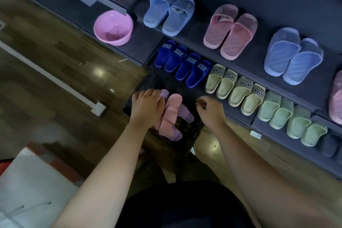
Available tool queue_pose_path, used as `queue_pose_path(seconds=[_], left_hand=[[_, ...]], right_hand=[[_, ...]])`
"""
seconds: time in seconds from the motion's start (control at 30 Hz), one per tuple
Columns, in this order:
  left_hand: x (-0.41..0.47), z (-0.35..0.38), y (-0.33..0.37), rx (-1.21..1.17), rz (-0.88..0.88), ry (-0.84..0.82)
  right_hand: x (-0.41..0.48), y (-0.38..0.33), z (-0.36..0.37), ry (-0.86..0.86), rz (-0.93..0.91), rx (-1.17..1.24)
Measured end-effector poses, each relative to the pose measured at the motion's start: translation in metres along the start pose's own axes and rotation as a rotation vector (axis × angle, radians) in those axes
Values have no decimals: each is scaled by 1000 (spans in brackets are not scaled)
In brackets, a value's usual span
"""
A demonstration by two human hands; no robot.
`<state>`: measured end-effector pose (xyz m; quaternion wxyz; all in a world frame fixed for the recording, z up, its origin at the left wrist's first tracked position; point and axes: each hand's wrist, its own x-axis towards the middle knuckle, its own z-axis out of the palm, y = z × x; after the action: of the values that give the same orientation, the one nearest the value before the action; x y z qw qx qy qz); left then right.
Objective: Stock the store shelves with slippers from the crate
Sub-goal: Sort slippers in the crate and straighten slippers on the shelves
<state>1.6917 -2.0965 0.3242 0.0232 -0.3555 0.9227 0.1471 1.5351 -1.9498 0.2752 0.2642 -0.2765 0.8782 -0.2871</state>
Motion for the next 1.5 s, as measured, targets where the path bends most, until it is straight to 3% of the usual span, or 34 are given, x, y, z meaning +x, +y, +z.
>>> queue_pose_path(seconds=[0.3,0.57,0.87,1.1,1.23,1.33,1.5], left_hand=[[97,45,-105,17,278,-190],[138,161,-164,72,374,-366],[149,334,-217,99,397,-410],[166,453,-238,58,338,-418],[168,490,-250,12,308,-387],[167,505,-259,-10,275,-399],[166,505,-255,-30,241,-418]], right_hand=[[42,-16,112,78,291,26],[67,36,232,113,519,116],[105,164,360,-28,590,74],[150,231,442,-6,747,184],[168,250,476,23,850,359],[170,265,490,181,899,546],[161,279,486,285,819,628]])
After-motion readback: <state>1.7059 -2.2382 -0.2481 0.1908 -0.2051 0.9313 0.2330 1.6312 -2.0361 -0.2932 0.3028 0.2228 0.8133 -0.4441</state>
